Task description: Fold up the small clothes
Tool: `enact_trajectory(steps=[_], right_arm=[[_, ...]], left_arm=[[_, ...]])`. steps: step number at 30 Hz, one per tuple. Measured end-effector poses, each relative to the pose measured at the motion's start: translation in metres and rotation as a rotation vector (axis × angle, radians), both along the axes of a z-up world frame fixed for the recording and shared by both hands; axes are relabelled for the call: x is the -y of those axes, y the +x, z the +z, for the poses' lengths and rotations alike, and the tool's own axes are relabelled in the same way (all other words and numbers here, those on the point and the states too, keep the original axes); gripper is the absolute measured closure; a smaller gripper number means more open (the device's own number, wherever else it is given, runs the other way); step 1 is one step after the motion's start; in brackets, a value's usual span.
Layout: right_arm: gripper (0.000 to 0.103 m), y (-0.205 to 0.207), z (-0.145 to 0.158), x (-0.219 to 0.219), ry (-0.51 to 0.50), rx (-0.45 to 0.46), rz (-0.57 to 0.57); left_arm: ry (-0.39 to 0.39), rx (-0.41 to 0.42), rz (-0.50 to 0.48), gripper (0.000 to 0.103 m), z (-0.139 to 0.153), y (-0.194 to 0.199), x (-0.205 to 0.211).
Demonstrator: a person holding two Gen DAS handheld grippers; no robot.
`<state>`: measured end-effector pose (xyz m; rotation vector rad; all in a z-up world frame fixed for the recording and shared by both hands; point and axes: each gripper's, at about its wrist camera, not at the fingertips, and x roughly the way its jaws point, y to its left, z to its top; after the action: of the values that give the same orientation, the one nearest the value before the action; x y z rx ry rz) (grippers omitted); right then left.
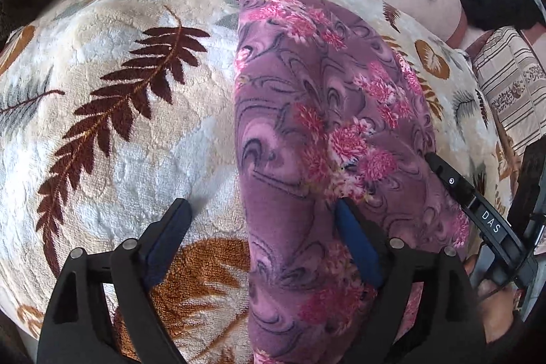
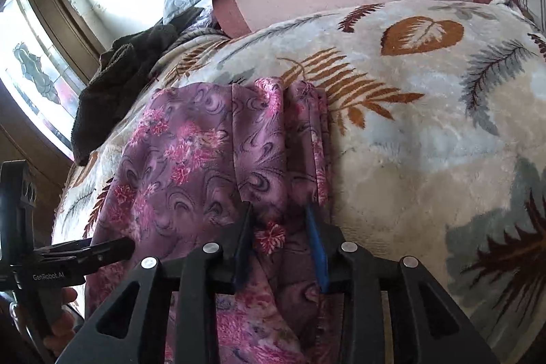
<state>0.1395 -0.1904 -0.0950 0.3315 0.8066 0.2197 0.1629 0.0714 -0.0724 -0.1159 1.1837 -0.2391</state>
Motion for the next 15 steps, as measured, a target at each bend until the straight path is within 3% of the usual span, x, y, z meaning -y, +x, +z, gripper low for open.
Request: enact_trajectory(steps=[6,10,15], right_arm=[[0.067,0.015,0.013,0.005,0.03,-0.082,-0.001],[0.062,0.037,0.037,0.006,0.014,-0.013,-0.037],[0.062,0.067,0.048,0.0,0.005,0.033,-0.046]], left_arm=[[-0.027,-0.001,-0.009,0.016,0.008,0.004,-0.001],[-0.046,0.036,0.004,0.016,0.024,0.029,-0.003],[0.025,0.053,0.007,0.016,0.028,0.078,0.011]])
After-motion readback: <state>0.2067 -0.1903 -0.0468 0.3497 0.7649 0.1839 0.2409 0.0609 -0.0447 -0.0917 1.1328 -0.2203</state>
